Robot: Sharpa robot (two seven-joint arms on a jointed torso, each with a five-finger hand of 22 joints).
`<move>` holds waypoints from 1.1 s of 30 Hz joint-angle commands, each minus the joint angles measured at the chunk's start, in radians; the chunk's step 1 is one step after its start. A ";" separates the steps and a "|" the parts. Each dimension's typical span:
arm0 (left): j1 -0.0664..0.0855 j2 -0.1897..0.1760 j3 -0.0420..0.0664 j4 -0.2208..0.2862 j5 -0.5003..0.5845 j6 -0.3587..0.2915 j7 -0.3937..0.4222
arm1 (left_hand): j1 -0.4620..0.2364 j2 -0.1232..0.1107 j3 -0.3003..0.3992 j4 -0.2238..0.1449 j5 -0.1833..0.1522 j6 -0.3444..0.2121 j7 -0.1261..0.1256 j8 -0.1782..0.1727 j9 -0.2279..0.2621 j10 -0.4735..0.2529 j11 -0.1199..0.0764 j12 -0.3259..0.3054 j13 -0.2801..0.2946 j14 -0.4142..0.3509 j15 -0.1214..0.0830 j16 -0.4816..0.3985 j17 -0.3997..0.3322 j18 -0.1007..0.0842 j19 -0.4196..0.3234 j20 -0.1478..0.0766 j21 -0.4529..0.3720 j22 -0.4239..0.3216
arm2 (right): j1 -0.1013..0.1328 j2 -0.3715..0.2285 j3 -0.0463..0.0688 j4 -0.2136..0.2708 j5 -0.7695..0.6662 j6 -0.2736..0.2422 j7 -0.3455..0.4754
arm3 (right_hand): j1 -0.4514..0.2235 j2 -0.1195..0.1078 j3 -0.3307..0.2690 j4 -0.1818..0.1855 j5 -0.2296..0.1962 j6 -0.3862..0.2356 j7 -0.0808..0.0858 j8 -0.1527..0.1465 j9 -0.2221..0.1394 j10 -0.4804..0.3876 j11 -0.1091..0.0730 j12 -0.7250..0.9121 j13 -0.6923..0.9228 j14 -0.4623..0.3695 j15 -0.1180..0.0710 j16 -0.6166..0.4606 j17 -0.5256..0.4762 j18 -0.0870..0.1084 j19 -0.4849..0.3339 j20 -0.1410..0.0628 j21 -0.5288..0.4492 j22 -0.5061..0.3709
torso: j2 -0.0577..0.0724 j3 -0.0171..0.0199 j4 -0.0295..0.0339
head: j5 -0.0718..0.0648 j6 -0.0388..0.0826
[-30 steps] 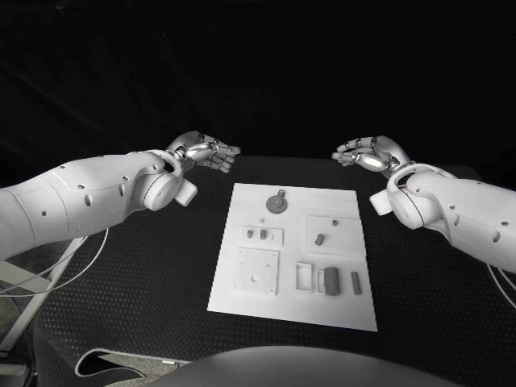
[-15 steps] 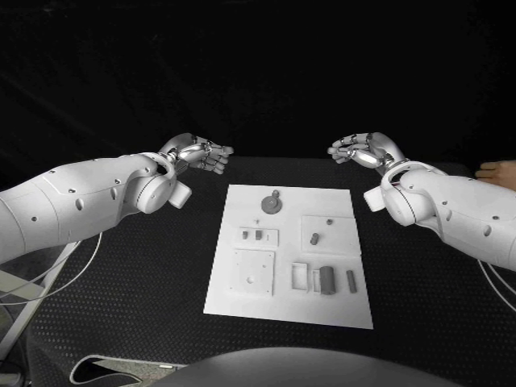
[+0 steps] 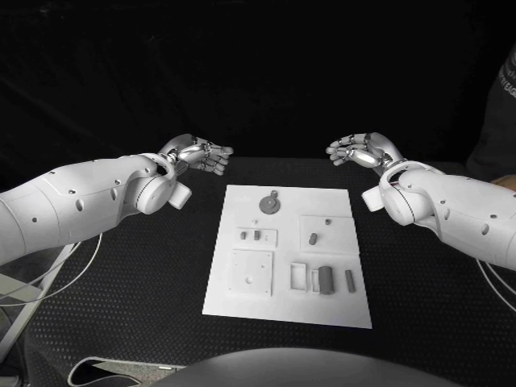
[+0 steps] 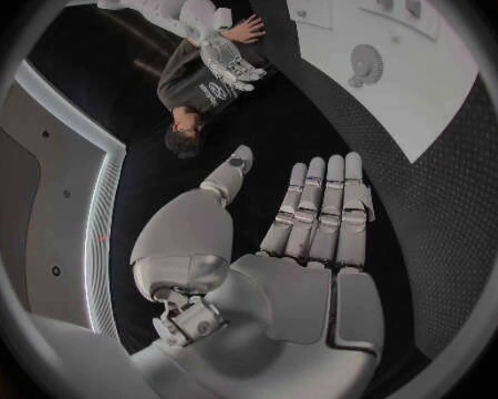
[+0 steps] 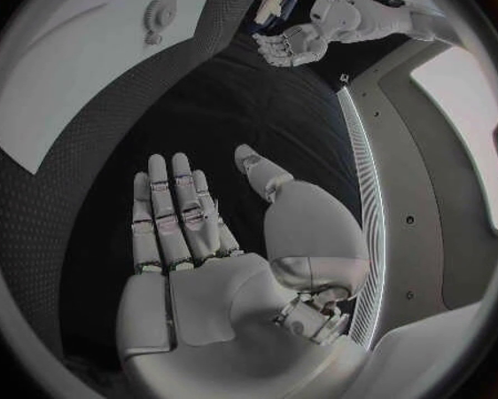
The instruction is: Assemble the parts on the task board
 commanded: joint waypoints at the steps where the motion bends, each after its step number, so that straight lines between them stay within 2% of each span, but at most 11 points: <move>1: 0.001 0.001 0.001 0.000 0.008 0.015 0.015 | 0.001 0.009 -0.002 0.003 0.000 0.007 0.004 0.002 -0.002 0.008 0.002 -0.003 0.000 0.006 0.001 -0.007 0.001 0.017 0.006 0.000 -0.004 -0.001 | 0.000 0.001 0.000 0.001 0.002 0.023 0.011 | -0.004 0.007 0.004 -0.001 -0.002 0.008 0.042 0.003 0.001 0.010 -0.001 0.006 0.000 0.009 -0.001 0.003 0.001 0.019 0.011 0.000 -0.002 -0.002 | 0.000 0.0001 0.0002 | -0.001 0.000; 10: 0.001 -0.001 0.001 0.001 0.008 0.015 0.016 | 0.002 0.009 -0.002 0.002 0.000 0.008 0.003 0.002 -0.002 0.009 0.002 -0.004 0.000 0.007 0.000 -0.007 0.001 0.016 0.006 0.000 -0.004 -0.002 | 0.000 0.002 0.000 -0.001 0.002 0.022 0.012 | -0.006 0.007 0.004 -0.002 -0.002 0.008 0.041 0.004 0.001 0.012 -0.001 0.006 -0.001 0.012 -0.002 0.002 0.000 0.020 0.015 0.001 -0.004 -0.004 | 0.001 -0.0013 0.0015 | -0.004 0.004; 15: 0.001 -0.003 0.001 0.001 0.008 0.014 0.016 | 0.002 0.009 -0.002 0.001 0.000 0.008 0.003 0.002 -0.002 0.009 0.002 -0.005 0.000 0.008 0.000 -0.007 0.002 0.016 0.007 0.000 -0.004 -0.002 | 0.000 0.004 0.000 -0.003 0.002 0.020 0.014 | -0.006 0.007 0.004 -0.003 -0.002 0.008 0.041 0.004 0.001 0.012 -0.001 0.005 -0.001 0.012 -0.002 0.001 0.000 0.021 0.015 0.001 -0.005 -0.005 | -0.001 -0.0005 0.0022 | -0.004 0.005; 19: 0.001 -0.004 0.001 0.000 0.008 0.014 0.016 | 0.002 0.009 -0.002 0.001 0.000 0.008 0.003 0.002 -0.002 0.010 0.002 -0.005 0.000 0.008 0.000 -0.007 0.002 0.016 0.007 0.000 -0.005 -0.002 | 0.000 0.004 0.000 -0.003 0.002 0.020 0.014 | -0.007 0.007 0.004 -0.003 -0.002 0.008 0.041 0.004 0.001 0.012 -0.001 0.005 -0.002 0.012 -0.002 0.000 0.000 0.021 0.016 0.001 -0.006 -0.006 | 0.000 -0.0018 0.0019 | -0.005 0.005; 25: 0.001 -0.004 0.001 0.000 0.008 0.016 0.016 | 0.001 0.009 -0.002 0.001 0.000 0.008 0.003 0.002 -0.002 0.010 0.002 -0.005 0.000 0.008 0.000 -0.008 0.002 0.016 0.008 -0.001 -0.005 -0.003 | 0.000 0.004 0.000 -0.002 0.002 0.020 0.015 | -0.007 0.007 0.004 -0.003 -0.002 0.008 0.041 0.004 0.001 0.012 -0.001 0.005 -0.002 0.013 -0.002 0.000 -0.001 0.021 0.017 0.002 -0.007 -0.006 | 0.001 -0.0001 0.0021 | -0.006 0.007; 30: 0.001 -0.005 0.001 0.000 0.008 0.015 0.016 | 0.001 0.010 -0.002 0.001 0.000 0.009 0.003 0.003 -0.002 0.011 0.001 -0.006 0.000 0.009 0.000 -0.008 0.002 0.016 0.008 -0.001 -0.005 -0.003 | 0.000 0.005 0.000 -0.003 0.002 0.020 0.015 | -0.007 0.007 0.004 -0.004 -0.002 0.008 0.041 0.004 0.001 0.012 -0.001 0.005 -0.002 0.013 -0.002 -0.001 -0.001 0.022 0.017 0.002 -0.008 -0.007 | 0.001 -0.0017 0.0013 | -0.006 0.007; 33: 0.001 -0.005 0.001 0.000 0.008 0.016 0.016 | 0.001 0.010 -0.002 0.001 0.000 0.009 0.003 0.003 -0.002 0.011 0.001 -0.006 0.000 0.009 0.000 -0.008 0.002 0.016 0.008 -0.001 -0.005 -0.003 | 0.000 0.005 0.000 -0.003 0.003 0.020 0.015 | -0.007 0.007 0.004 -0.004 -0.002 0.008 0.041 0.004 0.001 0.013 -0.001 0.005 -0.002 0.013 -0.002 -0.001 -0.001 0.022 0.017 0.002 -0.008 -0.007 | 0.000 -0.0012 0.0023 | -0.006 0.006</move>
